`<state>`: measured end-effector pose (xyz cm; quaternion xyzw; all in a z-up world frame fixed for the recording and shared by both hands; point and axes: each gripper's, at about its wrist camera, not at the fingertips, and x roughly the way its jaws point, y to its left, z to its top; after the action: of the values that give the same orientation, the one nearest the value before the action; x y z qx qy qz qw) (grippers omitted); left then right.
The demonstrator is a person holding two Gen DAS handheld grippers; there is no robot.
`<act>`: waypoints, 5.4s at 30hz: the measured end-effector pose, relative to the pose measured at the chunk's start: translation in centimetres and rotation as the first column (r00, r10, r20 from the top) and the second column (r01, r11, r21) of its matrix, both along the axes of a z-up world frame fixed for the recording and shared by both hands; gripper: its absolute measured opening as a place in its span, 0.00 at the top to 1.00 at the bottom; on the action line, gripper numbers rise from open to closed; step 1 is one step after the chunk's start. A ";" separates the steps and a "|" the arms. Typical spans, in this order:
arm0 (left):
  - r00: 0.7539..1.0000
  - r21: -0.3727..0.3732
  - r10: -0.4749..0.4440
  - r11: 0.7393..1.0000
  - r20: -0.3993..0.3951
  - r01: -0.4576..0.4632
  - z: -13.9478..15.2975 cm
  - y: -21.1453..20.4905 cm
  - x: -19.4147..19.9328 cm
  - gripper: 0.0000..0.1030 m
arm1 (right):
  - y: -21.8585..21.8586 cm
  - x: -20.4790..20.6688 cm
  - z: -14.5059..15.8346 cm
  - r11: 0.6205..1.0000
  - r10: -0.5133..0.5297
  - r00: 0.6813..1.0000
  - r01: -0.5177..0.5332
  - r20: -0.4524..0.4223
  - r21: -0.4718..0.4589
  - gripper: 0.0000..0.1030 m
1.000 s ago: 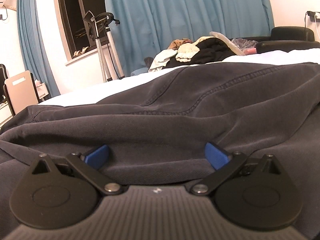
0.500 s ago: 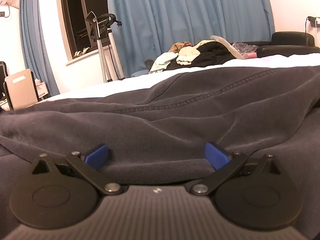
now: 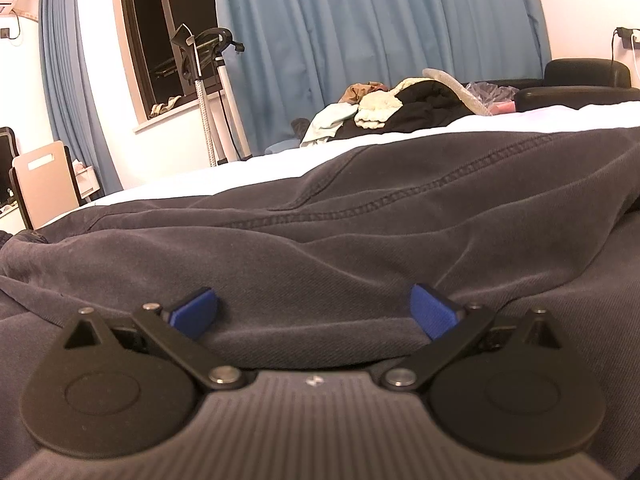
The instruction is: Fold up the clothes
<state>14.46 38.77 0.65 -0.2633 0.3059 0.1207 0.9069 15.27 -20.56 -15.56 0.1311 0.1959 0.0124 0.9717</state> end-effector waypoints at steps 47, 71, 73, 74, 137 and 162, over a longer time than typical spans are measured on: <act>0.985 0.291 -0.094 0.956 0.148 0.048 3.8 -14.3 -16.4 0.12 | -6.4 -1.8 11.1 0.964 -0.083 0.991 0.105 -0.101 0.244 0.00; 0.768 0.243 -0.635 0.761 0.086 0.602 -8.9 -43.0 -1.2 0.10 | -33.6 6.1 4.4 0.807 -0.268 0.941 0.336 -0.205 0.486 0.68; 0.759 0.248 -0.646 0.751 0.085 0.612 -9.3 -43.3 -1.1 0.10 | -33.0 6.3 5.1 0.812 -0.243 0.954 0.300 -0.178 0.501 0.68; 0.754 0.251 -0.651 0.746 0.084 0.616 -9.5 -43.4 -1.1 0.10 | -32.8 6.5 5.2 0.813 -0.241 0.953 0.302 -0.185 0.498 0.67; 0.792 0.185 -0.584 0.810 0.177 0.556 -9.0 -40.7 -2.1 0.10 | -30.1 -1.5 7.3 0.731 -0.622 0.763 0.646 -0.176 0.219 0.94; 0.772 0.317 -0.603 0.786 0.201 0.532 -6.9 -40.8 -5.4 0.10 | -19.8 -9.4 13.5 0.943 -0.283 0.952 0.299 -0.120 0.149 0.45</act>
<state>9.11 -2.07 -6.27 -0.0602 0.2174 -0.1647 0.9602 5.90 -40.32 -2.05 0.2390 0.2196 -0.1218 0.9380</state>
